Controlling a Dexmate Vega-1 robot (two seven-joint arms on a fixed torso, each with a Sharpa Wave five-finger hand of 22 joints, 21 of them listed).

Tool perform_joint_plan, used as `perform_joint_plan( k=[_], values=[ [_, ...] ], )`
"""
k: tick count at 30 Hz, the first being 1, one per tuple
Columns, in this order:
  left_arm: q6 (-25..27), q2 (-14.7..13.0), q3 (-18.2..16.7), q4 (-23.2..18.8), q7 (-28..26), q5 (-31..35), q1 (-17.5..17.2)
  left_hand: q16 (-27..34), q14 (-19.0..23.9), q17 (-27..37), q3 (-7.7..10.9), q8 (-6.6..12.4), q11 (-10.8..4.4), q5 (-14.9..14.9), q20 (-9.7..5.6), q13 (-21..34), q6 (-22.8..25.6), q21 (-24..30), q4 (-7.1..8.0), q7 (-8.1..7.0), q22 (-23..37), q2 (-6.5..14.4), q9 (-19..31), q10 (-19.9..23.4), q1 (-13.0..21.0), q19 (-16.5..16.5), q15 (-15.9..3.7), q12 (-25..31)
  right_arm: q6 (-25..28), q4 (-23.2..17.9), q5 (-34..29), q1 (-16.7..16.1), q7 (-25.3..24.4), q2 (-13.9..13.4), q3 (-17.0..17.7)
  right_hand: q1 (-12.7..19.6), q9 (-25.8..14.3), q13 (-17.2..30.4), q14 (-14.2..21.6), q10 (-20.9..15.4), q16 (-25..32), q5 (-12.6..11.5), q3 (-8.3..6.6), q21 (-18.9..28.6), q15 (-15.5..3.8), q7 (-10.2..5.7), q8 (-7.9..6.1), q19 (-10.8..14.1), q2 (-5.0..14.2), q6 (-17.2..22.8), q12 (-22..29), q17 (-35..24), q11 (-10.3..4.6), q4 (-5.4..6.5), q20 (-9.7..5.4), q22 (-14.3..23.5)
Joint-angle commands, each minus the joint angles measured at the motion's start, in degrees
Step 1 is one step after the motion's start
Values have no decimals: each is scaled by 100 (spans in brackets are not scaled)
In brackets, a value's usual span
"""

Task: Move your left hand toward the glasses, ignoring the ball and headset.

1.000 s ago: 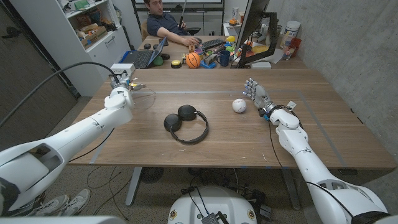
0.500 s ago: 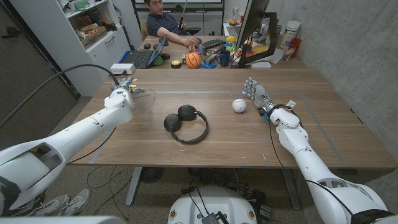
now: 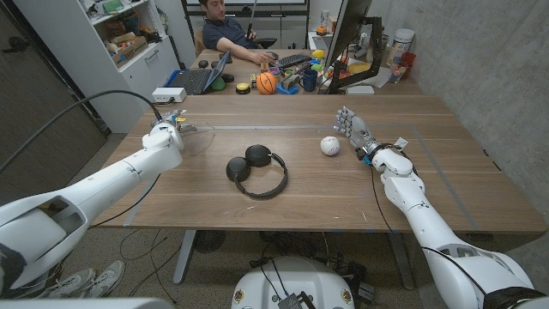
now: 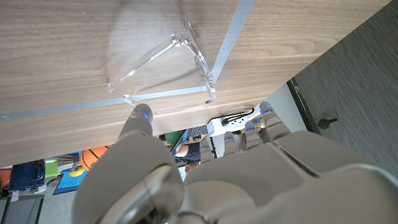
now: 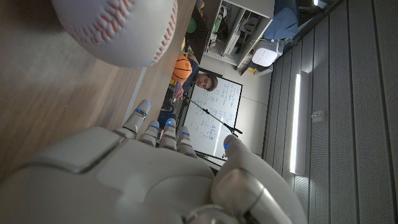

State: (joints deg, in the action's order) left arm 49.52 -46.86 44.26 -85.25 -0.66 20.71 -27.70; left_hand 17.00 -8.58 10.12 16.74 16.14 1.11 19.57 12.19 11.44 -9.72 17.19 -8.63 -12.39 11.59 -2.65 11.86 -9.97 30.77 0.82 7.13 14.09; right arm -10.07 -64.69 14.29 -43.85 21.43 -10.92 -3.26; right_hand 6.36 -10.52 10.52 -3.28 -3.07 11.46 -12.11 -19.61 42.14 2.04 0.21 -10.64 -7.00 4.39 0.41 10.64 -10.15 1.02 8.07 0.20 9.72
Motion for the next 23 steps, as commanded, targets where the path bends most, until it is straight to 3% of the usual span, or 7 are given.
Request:
perform_joint_plan(
  k=[1,23],
  values=[
    [-16,-9,127,100,64,-43,103,-13,1,16,7,36,-26,21,31,10,-789,28,-24,-21,17,2,13,-8,79,55,-29,29,9,-7,-9,7,-22,-4,1,-51,-22,19,-26,-31,23,-28,17,-32,-10,46,-28,14,17,27,30,-5,-17,-5,10,28],
    [-107,6,174,174,85,-16,177,-217,-213,24,12,11,7,-28,35,18,-674,-128,16,-28,9,87,0,-163,304,-70,-38,-169,-67,141,-28,97,-1,9,-24,-59,-21,19,-28,-34,19,-40,37,-83,-14,58,-28,34,28,30,29,-3,-23,-12,15,29]
  ],
)
